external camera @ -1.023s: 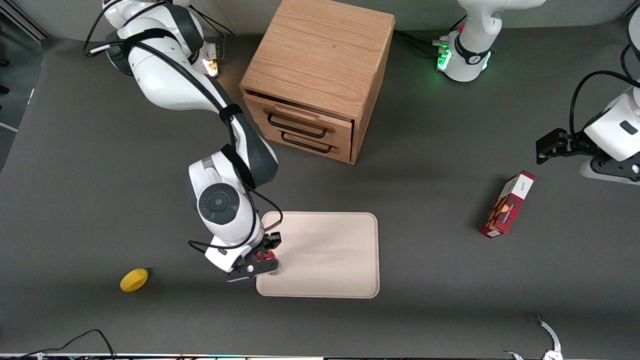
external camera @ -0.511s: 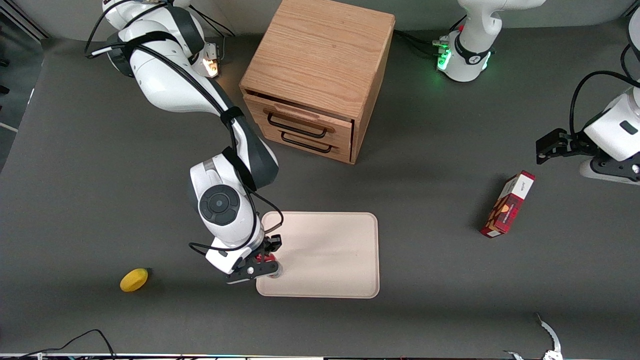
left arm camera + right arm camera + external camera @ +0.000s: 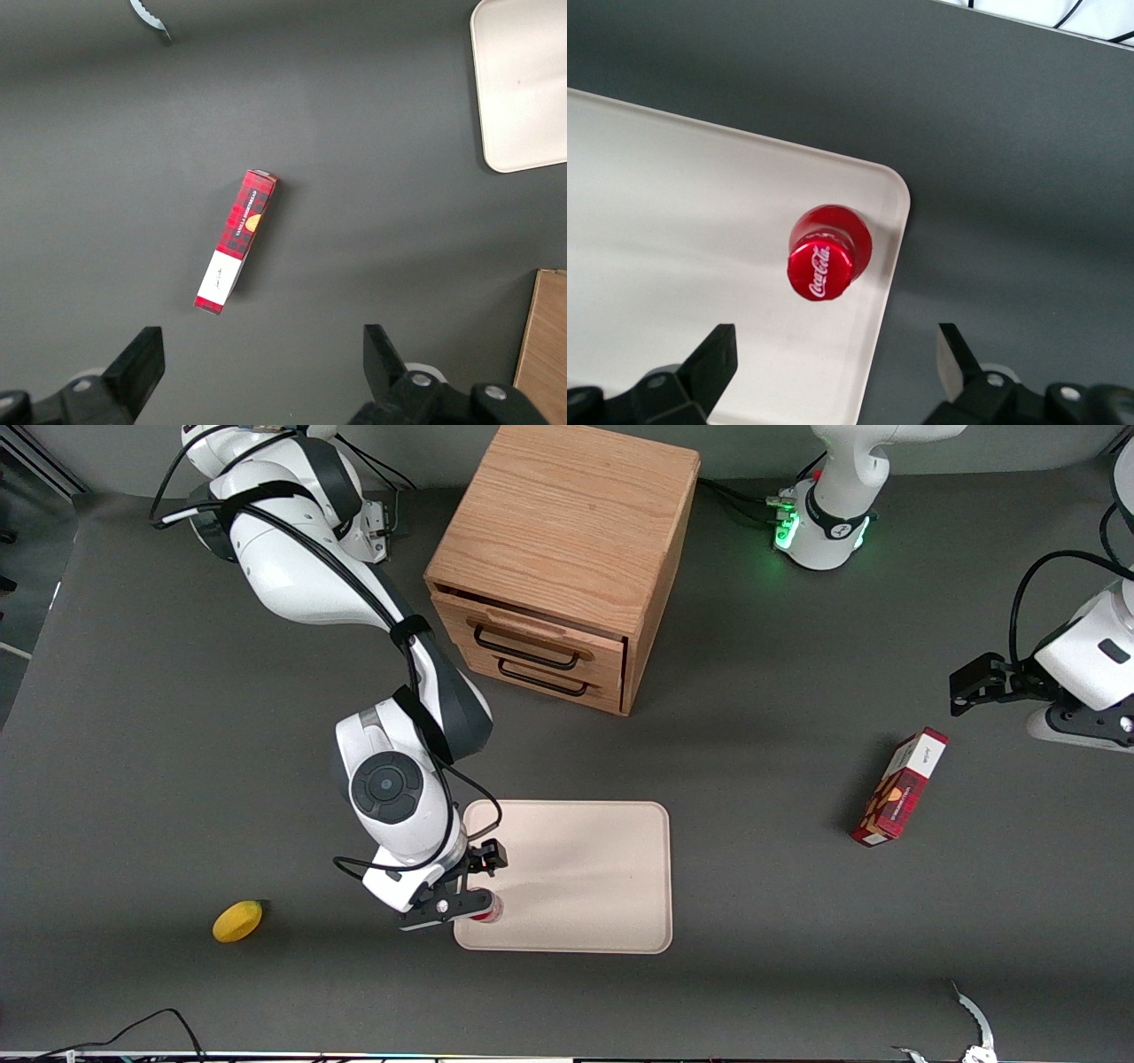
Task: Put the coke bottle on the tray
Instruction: 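Open the right gripper to release the bottle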
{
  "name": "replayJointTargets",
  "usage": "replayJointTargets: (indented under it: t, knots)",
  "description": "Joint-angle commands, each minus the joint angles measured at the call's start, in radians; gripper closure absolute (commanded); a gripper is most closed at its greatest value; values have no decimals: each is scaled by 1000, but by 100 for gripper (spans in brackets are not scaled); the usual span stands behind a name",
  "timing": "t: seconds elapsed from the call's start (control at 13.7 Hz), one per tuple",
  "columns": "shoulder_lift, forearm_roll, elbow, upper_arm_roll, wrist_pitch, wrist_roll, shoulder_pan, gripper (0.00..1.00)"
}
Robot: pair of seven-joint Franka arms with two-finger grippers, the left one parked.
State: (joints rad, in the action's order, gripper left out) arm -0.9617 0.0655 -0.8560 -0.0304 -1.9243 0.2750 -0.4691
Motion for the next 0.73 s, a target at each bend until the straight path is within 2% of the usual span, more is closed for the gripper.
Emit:
replayJointTargets:
  t: [0.0,0.51,0.66]
  knots:
    - [-15,-4,45,-5,27,15,-2,0]
    - [66,-10,35,6,120,13,9,0]
    - [110,-12,-12,6,131,16,17,0]
